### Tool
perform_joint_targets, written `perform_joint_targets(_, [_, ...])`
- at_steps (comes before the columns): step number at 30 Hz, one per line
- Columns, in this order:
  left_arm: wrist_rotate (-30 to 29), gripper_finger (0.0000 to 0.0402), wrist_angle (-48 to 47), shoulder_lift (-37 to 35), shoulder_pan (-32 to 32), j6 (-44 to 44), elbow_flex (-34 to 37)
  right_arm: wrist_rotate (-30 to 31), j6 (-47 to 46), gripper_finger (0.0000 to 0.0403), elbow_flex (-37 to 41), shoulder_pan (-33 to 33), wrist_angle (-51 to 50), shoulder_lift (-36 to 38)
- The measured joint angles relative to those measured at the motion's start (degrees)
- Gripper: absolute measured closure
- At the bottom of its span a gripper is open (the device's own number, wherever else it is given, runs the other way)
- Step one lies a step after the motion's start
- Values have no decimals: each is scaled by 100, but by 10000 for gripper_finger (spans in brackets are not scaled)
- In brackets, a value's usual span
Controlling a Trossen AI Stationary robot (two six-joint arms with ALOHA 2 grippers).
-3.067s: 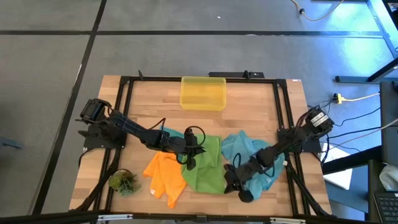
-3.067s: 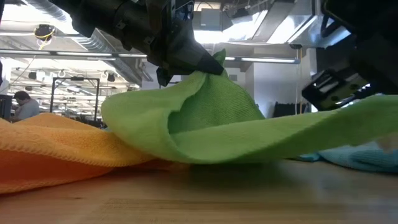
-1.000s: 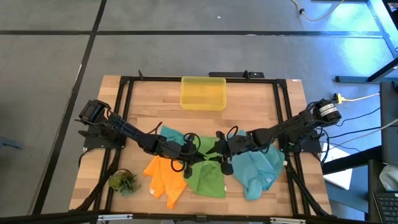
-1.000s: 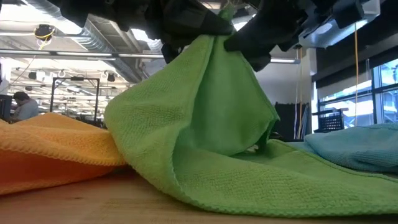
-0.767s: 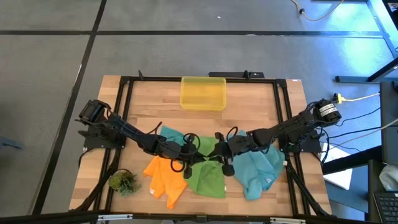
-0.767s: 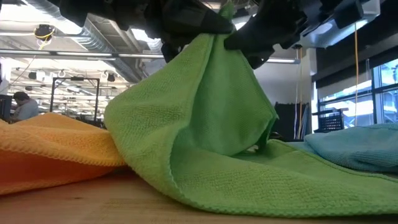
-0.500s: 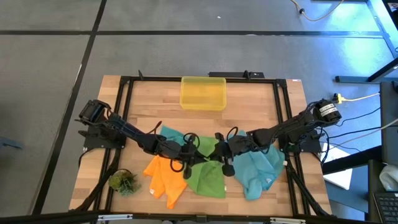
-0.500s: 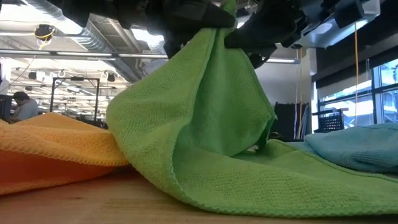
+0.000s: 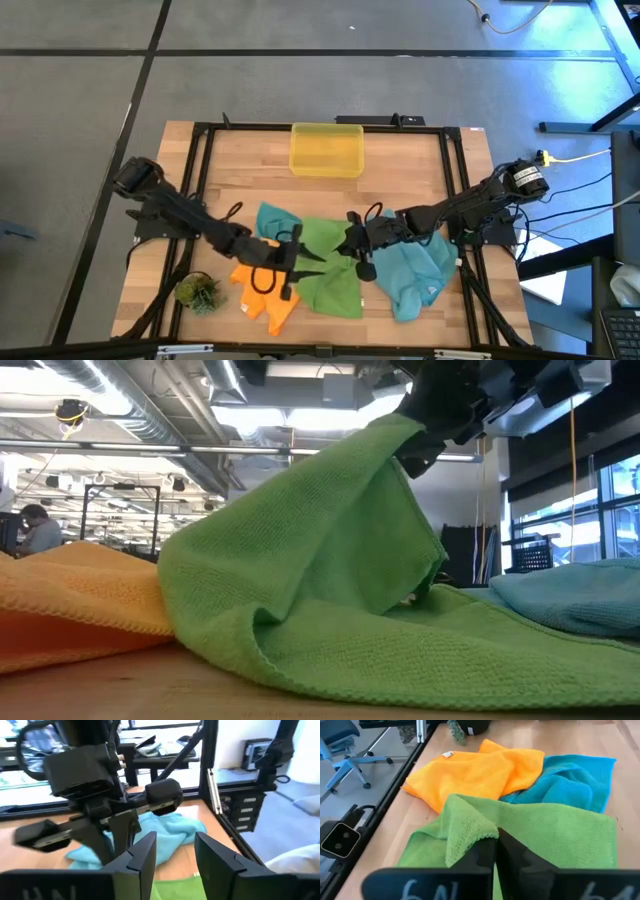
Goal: Fold microfiber towels
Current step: Fold the green microfiber cloth
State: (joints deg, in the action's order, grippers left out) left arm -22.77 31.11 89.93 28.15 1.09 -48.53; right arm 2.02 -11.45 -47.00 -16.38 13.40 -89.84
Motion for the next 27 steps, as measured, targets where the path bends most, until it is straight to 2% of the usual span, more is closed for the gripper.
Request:
perform_joint_targets(5, [-573, 277, -361, 79, 614, 569, -7, 0, -1, 392, 0, 4, 36, 0])
perform_joint_targets(10, [-674, 277, -629, 655, 1033, 1225, 3, -22, -3, 393, 0, 1, 14, 0])
perform_joint_targets(16, [-687, 278, -742, 1234, 1415, 1203, 4, -49, -23, 392, -2, -28, 1, 0])
perform_joint_targets(22, [-989, 278, -1316, 1289, 1505, 1188, 0, -66, -23, 392, -2, -28, -14, 0])
perform_joint_targets(27, [-1164, 278, -1835, 1289, 1461, 595, -117, -68, -21, 392, -2, -28, -52, 0])
